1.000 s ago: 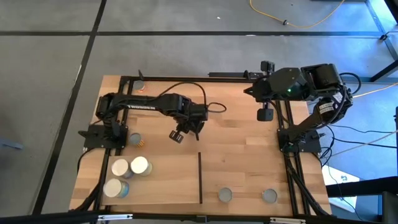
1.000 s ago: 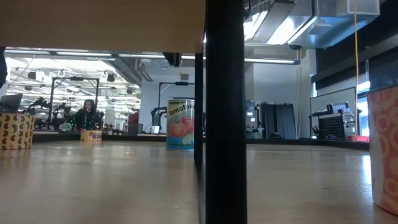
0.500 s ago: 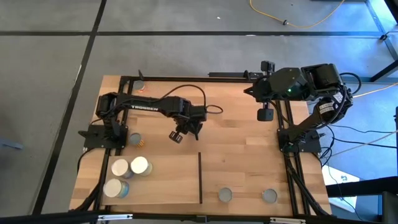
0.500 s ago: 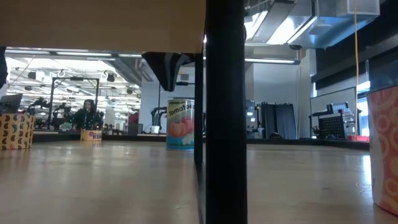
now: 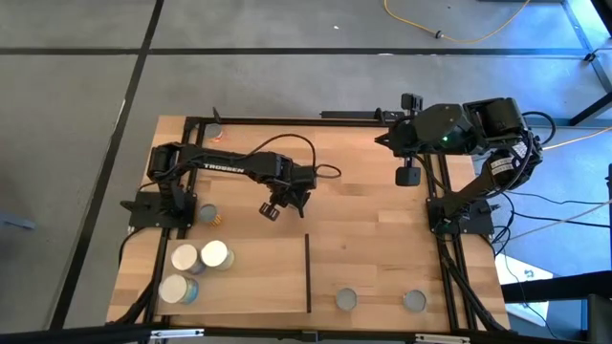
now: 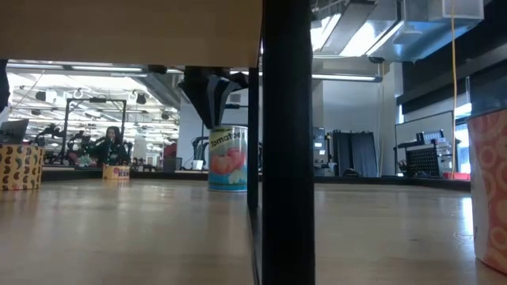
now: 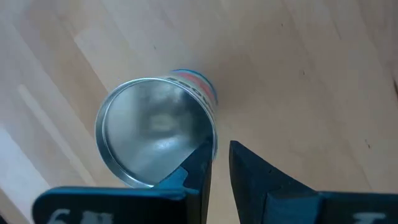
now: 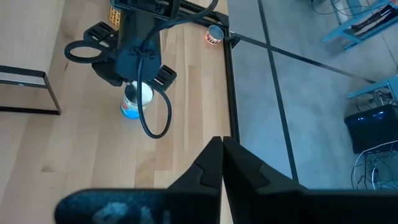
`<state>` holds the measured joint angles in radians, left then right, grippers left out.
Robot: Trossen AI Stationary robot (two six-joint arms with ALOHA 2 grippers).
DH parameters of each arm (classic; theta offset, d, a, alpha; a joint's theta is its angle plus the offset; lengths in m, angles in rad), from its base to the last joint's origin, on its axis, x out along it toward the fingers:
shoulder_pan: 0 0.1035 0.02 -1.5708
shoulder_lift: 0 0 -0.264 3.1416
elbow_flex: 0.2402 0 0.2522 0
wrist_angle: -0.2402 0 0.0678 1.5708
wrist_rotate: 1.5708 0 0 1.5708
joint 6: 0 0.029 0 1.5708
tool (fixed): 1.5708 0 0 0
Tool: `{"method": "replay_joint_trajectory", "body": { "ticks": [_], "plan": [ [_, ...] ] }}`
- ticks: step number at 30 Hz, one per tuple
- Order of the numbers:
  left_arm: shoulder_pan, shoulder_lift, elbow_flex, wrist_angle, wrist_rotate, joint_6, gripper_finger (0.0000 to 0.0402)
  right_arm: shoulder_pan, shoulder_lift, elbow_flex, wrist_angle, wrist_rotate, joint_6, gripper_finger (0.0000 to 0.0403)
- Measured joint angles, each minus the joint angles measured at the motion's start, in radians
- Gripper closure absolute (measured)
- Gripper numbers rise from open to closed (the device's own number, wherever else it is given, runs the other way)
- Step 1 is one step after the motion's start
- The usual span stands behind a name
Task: Pick and place cans onto a shelf
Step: Put the canned tomato on the shelf
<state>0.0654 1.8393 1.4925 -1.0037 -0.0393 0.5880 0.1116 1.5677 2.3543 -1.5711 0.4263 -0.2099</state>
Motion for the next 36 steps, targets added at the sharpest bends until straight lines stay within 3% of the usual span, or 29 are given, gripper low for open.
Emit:
{"method": "replay_joint_trajectory", "body": {
  "ticks": [19,27,36],
  "plan": [
    [0.002,0.000,-0.010,0.035,-0.027,0.021,0.0354,0.000,0.000,0.000,0.000,0.000,0.000,0.0389],
    [0.003,0.000,-0.010,0.081,-0.030,0.019,0.0396,0.000,0.000,0.000,0.000,0.000,0.000,0.0389],
    [0.003,0.001,-0.010,0.077,-0.030,-0.037,0.0400,0.000,0.000,0.000,0.000,0.000,0.000,0.0389]
  ]
}}
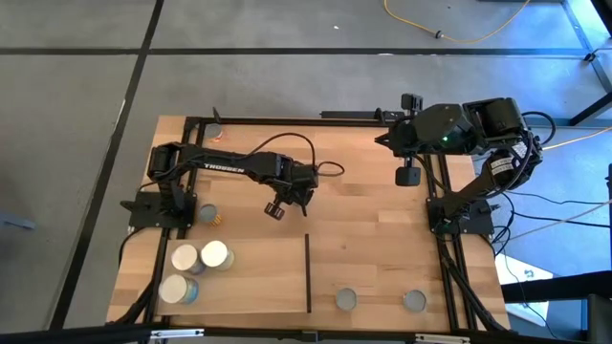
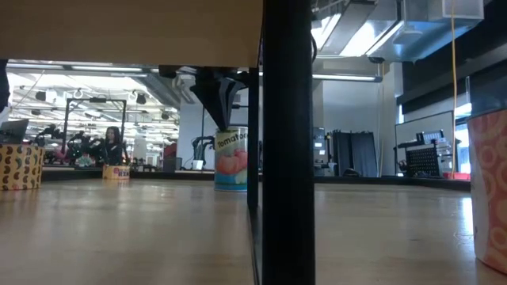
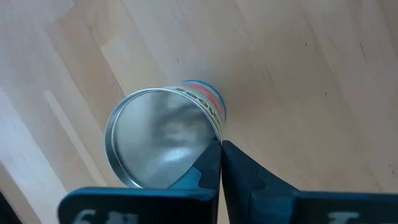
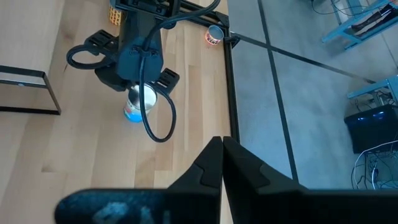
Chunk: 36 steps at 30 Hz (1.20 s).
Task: Pick and place cans onto a shelf
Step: Put the canned tomato on the shelf
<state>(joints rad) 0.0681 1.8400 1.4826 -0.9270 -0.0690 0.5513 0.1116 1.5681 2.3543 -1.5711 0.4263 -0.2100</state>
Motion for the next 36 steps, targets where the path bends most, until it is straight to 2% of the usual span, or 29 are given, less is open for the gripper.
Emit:
{"method": "replay_joint_trajectory", "body": {
  "ticks": [9,15,19,27,36],
  "plan": [
    [-0.006,-0.005,0.005,-0.044,-0.025,-0.081,0.0401,0.000,0.000,0.000,0.000,0.000,-0.002,0.0389],
    [-0.006,-0.007,0.102,-0.147,-0.025,-0.149,0.0401,0.000,0.000,0.000,0.000,0.000,-0.005,0.0389],
    [-0.006,-0.007,0.196,-0.195,-0.025,-0.179,0.0401,0.000,0.000,0.000,0.000,0.000,-0.005,0.0389],
    [-0.012,-0.007,0.427,-0.410,-0.046,-0.264,0.0401,0.000,0.000,0.000,0.000,0.000,-0.007,0.0389],
    [-0.096,-0.008,0.694,-0.651,-0.072,-0.389,0.0401,0.000,0.000,0.000,0.000,0.000,-0.007,0.0389]
  ]
}}
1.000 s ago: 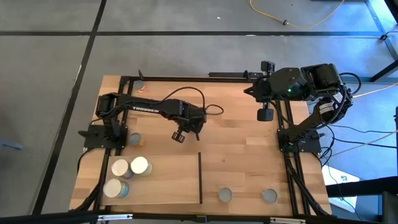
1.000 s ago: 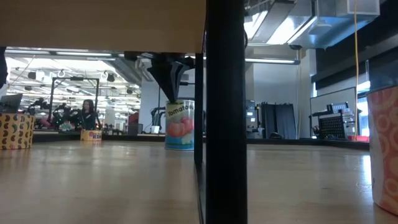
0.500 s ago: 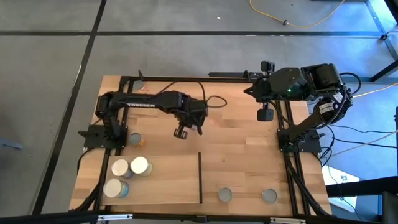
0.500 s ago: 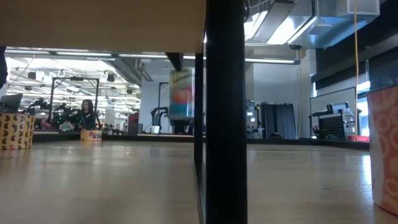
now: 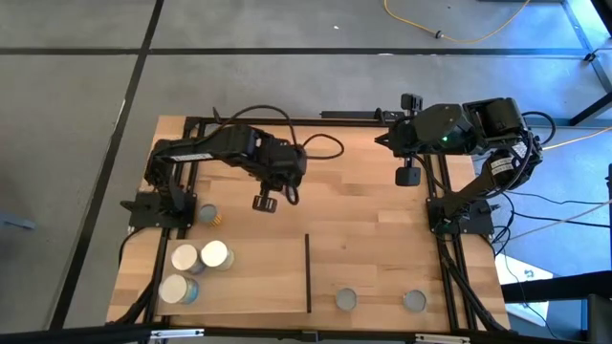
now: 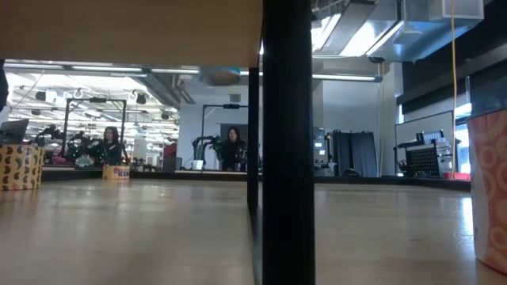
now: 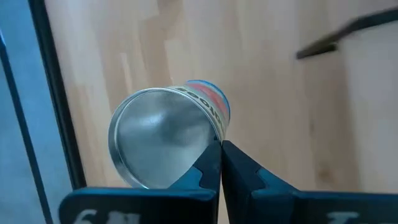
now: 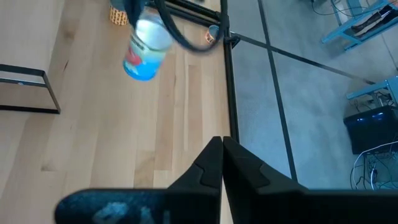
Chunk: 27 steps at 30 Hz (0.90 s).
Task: Pick and place cans onto a shelf
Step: Put the canned tomato on the shelf
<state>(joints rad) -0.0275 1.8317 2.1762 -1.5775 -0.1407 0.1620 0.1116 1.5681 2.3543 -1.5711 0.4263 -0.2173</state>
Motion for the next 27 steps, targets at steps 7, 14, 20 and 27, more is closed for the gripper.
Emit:
{"method": "replay_joint_trajectory", "body": {
  "ticks": [7,14,20,27],
  "plan": [
    [-0.096,-0.002,0.114,0.007,0.029,-0.052,0.0401,0.000,0.000,0.000,0.000,0.000,0.003,0.0389],
    [-0.222,0.000,0.132,0.006,0.031,-0.107,0.0402,0.000,0.000,0.000,0.000,0.000,0.003,0.0389],
    [-0.330,0.000,0.132,0.006,0.031,-0.119,0.0401,0.000,0.000,0.000,0.000,0.000,0.003,0.0389],
    [-0.449,0.000,0.132,0.006,0.041,-0.192,0.0401,0.000,0.000,0.000,0.000,0.000,0.007,0.0389]
  ]
}}
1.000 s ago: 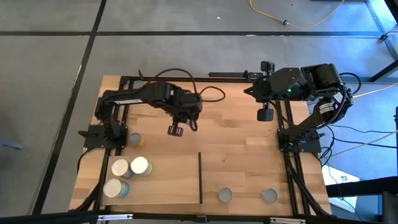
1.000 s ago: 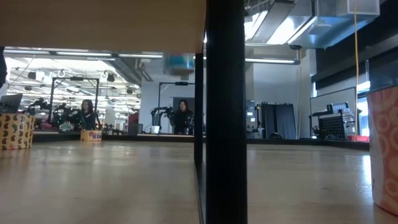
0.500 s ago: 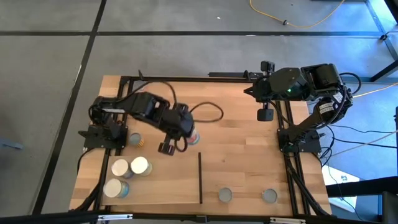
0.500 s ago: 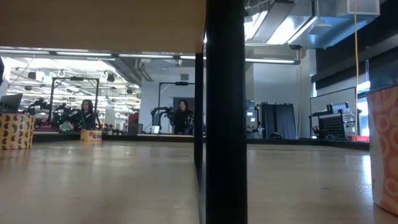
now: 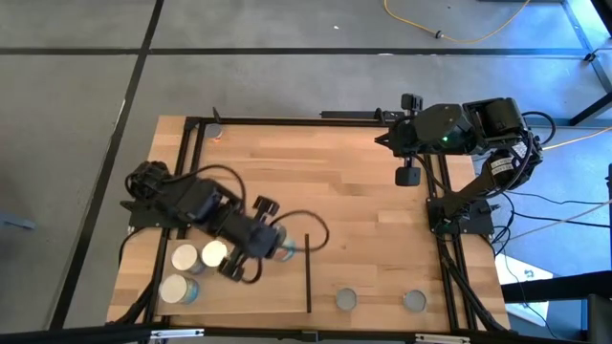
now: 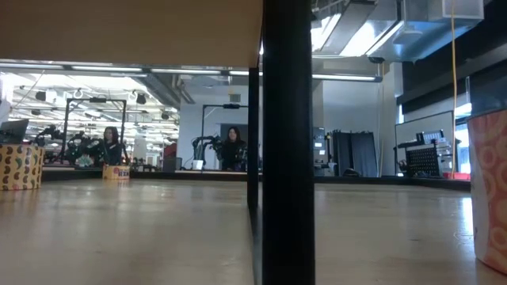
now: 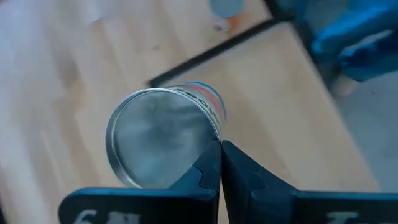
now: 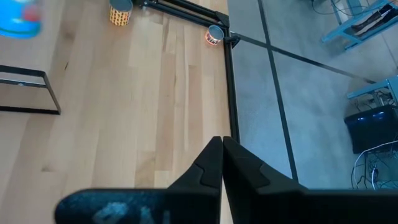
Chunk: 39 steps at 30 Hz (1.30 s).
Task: Pick and place cans onto a shelf
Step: Put the canned tomato on the shelf
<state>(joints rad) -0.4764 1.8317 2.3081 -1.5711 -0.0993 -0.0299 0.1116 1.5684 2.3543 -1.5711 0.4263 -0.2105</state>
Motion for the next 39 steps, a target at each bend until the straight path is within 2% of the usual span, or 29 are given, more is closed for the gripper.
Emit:
{"method": "replay_joint_trajectory", "body": {
  "ticks": [5,10,16,22,31,39],
  "plan": [
    [-0.069,0.000,0.000,0.000,0.010,-0.050,0.0401,0.000,0.000,0.000,0.000,0.000,0.052,0.0389],
    [-0.101,-0.001,-0.016,0.002,-0.048,-0.092,0.0401,0.000,0.000,0.000,0.000,0.000,0.076,0.0389],
    [-0.101,0.002,-0.121,0.000,-0.033,-0.118,0.0401,0.000,0.000,0.000,0.000,0.000,0.075,0.0389],
    [-0.101,0.001,-0.171,0.000,-0.022,-0.118,0.0401,0.000,0.000,0.000,0.000,0.000,0.074,0.0389],
    [-0.101,0.001,-0.188,0.000,-0.014,-0.125,0.0400,0.000,0.000,0.000,0.000,0.000,0.076,0.0389],
    [-0.100,0.001,-0.188,0.001,-0.014,-0.146,0.0379,0.000,0.000,0.000,0.000,0.000,0.076,0.0389]
  ]
}}
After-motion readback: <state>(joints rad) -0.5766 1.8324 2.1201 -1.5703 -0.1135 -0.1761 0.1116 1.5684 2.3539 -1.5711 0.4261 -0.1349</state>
